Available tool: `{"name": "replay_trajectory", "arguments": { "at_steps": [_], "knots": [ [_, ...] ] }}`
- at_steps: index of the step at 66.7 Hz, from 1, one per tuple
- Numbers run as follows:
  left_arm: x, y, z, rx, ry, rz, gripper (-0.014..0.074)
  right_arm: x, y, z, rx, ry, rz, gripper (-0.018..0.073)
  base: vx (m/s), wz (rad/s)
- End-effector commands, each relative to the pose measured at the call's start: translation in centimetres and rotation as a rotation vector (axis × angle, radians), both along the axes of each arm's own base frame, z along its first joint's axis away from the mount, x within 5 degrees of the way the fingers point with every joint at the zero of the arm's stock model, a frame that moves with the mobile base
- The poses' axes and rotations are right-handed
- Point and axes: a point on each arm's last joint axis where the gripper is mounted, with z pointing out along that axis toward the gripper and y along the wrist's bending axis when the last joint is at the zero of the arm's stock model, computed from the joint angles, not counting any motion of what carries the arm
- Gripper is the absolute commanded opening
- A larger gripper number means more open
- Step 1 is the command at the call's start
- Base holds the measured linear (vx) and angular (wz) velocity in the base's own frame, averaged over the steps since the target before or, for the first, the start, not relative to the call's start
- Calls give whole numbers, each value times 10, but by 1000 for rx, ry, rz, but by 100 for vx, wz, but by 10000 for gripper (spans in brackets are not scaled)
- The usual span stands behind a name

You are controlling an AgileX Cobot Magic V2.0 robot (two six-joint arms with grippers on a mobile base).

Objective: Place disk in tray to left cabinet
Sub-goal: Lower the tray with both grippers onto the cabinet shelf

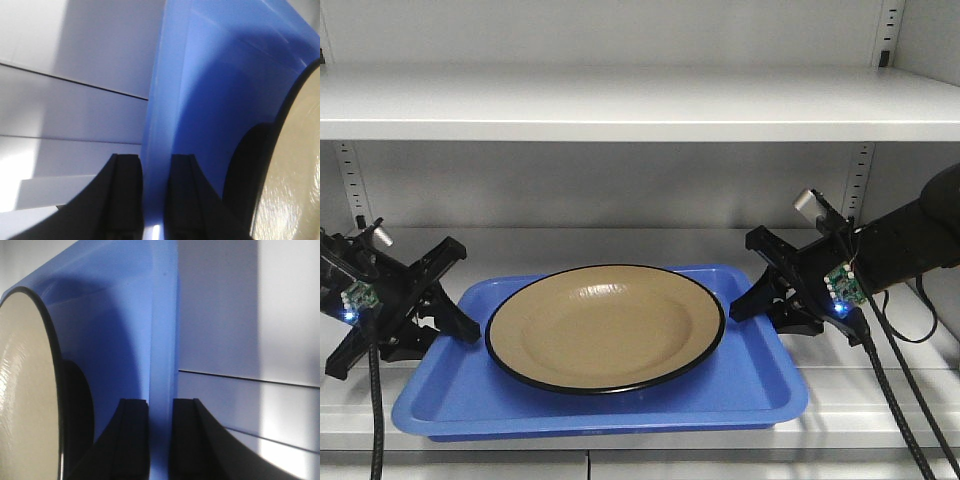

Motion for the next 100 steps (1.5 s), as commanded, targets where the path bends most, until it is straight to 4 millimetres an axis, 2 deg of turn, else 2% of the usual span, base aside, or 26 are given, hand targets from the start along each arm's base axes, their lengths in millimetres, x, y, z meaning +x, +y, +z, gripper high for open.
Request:
{"name": "replay_trajectory", "arguments": {
  "at_steps": [1,22,66,83,89,100],
  "knots": [
    [-16,-24,43,-226,-55,-38,-1,-22,24,51,237,-53,76,-4,0,-1],
    [-15,-24,43,-227,-58,-35,-1,-21,24,51,238,-65,60,-4,0,0],
    [8,-14,46,-197,-236,161,-1,-4,18,53,213,-197,-77,-4,0,0],
    [30,-14,27,-202,-250,242,1,8,12,56,171,-321,-166,0,0,0],
    [36,-15,19,-207,-237,256,3,14,11,50,163,-328,-193,4,0,0],
    [47,-12,8,-194,-245,298,13,32,12,19,149,-262,-201,17,0,0]
  ]
}}
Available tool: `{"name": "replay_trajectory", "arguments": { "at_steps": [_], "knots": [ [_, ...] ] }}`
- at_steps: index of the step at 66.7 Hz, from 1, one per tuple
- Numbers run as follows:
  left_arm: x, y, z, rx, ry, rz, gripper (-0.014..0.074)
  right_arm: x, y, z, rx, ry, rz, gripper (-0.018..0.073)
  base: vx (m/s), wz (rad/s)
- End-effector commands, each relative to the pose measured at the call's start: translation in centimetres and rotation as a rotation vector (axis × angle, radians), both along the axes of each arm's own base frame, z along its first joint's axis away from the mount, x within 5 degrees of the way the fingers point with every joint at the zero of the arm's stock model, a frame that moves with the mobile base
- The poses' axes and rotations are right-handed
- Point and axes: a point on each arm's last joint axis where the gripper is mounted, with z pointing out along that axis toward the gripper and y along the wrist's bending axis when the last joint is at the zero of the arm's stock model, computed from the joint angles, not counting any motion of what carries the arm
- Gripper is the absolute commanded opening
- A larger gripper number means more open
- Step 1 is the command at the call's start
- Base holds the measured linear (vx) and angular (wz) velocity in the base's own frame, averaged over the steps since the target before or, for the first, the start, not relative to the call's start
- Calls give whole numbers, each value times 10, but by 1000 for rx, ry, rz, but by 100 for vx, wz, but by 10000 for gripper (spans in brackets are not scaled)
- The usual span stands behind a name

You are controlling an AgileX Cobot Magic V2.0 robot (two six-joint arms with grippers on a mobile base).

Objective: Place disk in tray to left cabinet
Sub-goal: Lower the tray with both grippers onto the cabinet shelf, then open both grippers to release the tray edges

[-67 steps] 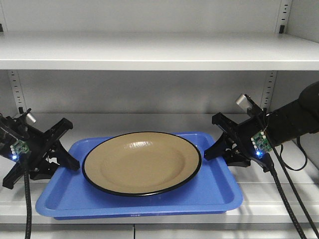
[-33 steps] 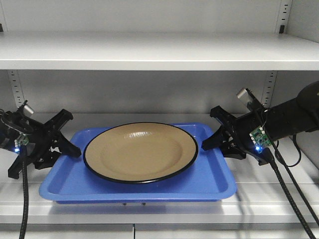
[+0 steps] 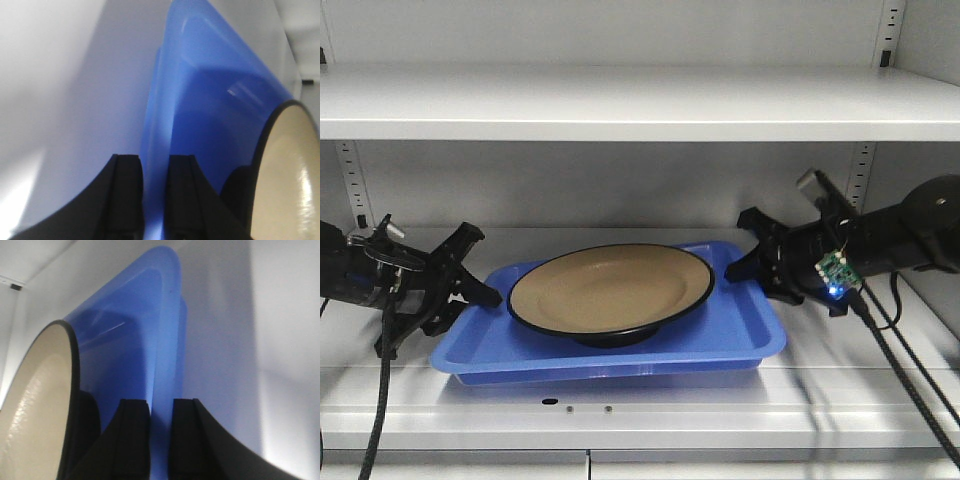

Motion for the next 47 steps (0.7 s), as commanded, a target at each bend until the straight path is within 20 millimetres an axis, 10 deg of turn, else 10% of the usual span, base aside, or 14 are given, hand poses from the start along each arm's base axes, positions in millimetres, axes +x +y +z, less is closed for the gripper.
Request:
{"name": "replay_trajectory", "arguments": {
  "at_steps": [1,22,47],
  "knots": [
    [-1,-7,35,-111,-108,66,15,-3,13,29,134,-64,-4,17,0,0],
    [10,-6,22,-48,-172,45,117,15,15,-9,153,24,-17,111,0,0],
    [14,-1,24,65,-303,5,458,21,9,-8,95,-63,-42,368,0,0]
  ]
}}
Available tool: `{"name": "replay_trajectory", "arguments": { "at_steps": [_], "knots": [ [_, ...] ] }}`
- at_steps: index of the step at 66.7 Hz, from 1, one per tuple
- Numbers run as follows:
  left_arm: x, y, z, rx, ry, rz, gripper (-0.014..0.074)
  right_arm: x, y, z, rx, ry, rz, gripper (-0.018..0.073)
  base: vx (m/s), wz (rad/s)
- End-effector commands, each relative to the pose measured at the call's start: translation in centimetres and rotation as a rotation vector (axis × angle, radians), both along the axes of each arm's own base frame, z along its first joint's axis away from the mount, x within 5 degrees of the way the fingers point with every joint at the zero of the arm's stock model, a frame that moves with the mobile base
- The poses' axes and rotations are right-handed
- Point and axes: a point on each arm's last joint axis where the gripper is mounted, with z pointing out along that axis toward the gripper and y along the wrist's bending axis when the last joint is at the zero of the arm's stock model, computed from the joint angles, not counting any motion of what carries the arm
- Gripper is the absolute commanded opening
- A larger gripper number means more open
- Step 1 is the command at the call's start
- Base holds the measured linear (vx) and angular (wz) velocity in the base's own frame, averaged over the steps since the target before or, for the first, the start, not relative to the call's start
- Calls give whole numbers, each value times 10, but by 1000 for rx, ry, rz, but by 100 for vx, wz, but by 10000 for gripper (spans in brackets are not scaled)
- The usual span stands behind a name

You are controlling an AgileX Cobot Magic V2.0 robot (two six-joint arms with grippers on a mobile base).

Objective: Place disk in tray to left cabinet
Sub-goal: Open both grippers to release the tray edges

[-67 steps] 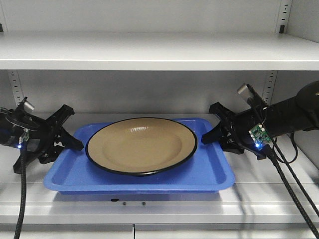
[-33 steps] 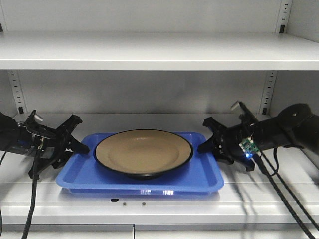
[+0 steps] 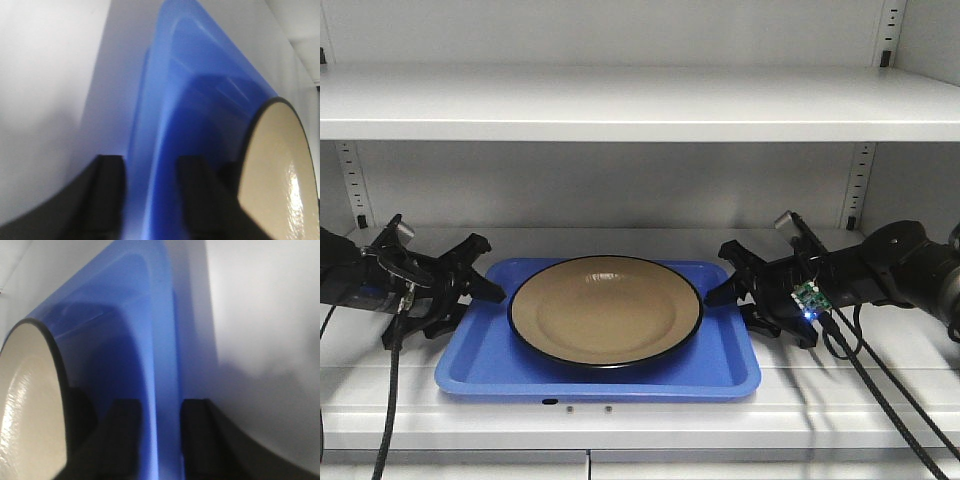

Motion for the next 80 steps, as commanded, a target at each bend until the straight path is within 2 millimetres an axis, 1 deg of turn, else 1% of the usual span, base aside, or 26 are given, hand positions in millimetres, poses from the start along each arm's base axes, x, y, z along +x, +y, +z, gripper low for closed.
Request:
{"name": "replay_trajectory", "arguments": {
  "at_steps": [1,6,16,29,35,54,80],
  "knots": [
    [-4,-3,41,-38,-158,31,465,-4,0,42,33,-137,-18,370,0,0],
    [-4,-2,44,1,-200,14,483,-4,-5,45,29,-151,-25,368,0,0],
    [-5,5,53,34,-256,24,482,-4,-12,49,8,-179,-27,360,0,0],
    [-8,16,59,42,-268,43,482,-5,-32,57,3,-198,-68,347,0,0],
    [-9,17,59,39,-258,33,482,-6,-37,61,8,-203,-77,347,0,0],
    [-13,13,55,23,-215,-24,482,-8,-36,60,11,-189,-59,347,0,0],
    [-13,12,54,23,-211,-28,482,-8,-36,60,11,-189,-59,347,0,0]
  ]
}}
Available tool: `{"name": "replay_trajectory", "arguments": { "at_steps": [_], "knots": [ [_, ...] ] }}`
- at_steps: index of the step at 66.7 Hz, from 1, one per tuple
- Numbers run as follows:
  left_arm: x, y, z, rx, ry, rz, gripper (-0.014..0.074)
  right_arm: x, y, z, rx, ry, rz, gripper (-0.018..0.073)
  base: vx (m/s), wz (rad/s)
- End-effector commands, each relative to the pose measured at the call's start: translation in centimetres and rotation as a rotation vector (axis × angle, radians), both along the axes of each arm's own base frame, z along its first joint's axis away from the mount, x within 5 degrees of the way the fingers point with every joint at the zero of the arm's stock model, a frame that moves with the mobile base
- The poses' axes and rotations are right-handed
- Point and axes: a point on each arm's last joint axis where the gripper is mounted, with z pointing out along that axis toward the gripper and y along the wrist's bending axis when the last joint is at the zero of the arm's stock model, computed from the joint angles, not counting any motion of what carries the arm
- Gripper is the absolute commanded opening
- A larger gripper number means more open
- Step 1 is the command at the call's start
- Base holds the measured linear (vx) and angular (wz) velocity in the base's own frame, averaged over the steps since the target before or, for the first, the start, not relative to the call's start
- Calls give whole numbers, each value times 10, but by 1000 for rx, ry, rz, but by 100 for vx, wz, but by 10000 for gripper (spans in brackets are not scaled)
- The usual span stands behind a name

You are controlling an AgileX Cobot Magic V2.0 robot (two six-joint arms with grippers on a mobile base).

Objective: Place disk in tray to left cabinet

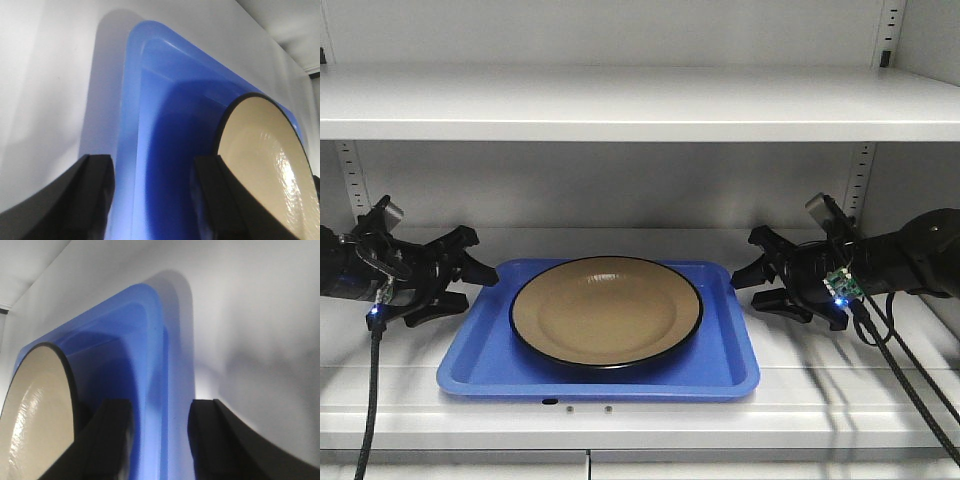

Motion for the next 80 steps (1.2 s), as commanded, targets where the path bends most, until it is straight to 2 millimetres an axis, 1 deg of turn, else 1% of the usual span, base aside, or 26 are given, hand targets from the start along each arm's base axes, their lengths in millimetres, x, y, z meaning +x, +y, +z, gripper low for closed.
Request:
{"name": "replay_trajectory", "arguments": {
  "at_steps": [1,14,18,24,27,31,32,33,36,45,48,54,59,60,61,62,63,64,67,74,77,78,80],
  "knots": [
    [-8,-1,39,-47,-107,20,482,-8,-1,44,36,-119,-21,347,0,0],
    [-7,0,39,-28,-124,34,482,-8,-1,44,36,-118,-19,347,0,0],
    [-10,1,41,0,-131,30,482,-8,-1,44,36,-118,-19,347,0,0],
    [-22,3,45,52,-152,45,482,-8,-1,44,36,-118,-19,347,0,1],
    [-31,6,43,73,-154,63,482,-8,-1,44,36,-118,-19,347,0,1],
    [-43,9,48,103,-179,86,482,-8,-1,44,36,-118,-19,347,0,0],
    [-48,9,46,109,-175,91,481,-8,-1,44,36,-118,-19,347,0,0],
    [-54,10,50,114,-188,98,481,-8,-1,44,36,-118,-19,347,0,0],
    [-65,12,53,128,-208,118,481,-8,-1,44,36,-118,-19,347,0,0],
    [-118,19,62,155,-285,201,477,-8,-1,44,36,-118,-19,347,0,0],
    [-139,22,62,175,-311,224,466,-8,-1,44,36,-118,-19,347,0,0],
    [-172,28,56,249,-359,250,419,-8,-1,44,36,-118,-19,347,0,0],
    [-200,31,49,334,-398,246,356,-8,-1,44,36,-118,-19,347,0,0],
    [-208,33,44,361,-402,244,329,-8,-1,44,36,-118,-19,347,0,0],
    [-215,34,44,387,-422,243,307,-8,-1,44,36,-118,-19,347,0,0],
    [-220,34,40,403,-421,240,292,-8,-1,44,36,-118,-19,347,0,0],
    [-227,35,40,421,-443,243,267,-8,-1,44,36,-118,-19,347,0,0],
    [-232,36,36,434,-443,243,251,-8,-1,44,36,-118,-19,347,0,0],
    [-251,38,33,472,-487,251,190,-8,-1,44,36,-118,-19,347,0,0],
    [-282,41,21,537,-561,264,57,-8,-1,44,36,-118,-19,347,0,0],
    [-295,42,12,568,-588,265,2,-8,-1,44,36,-118,-19,347,0,0],
    [-301,43,12,575,-606,269,-11,-8,-1,44,36,-118,-19,347,0,0],
    [-308,43,8,594,-624,270,-9,-8,-1,44,36,-118,-19,347,0,0]
  ]
}}
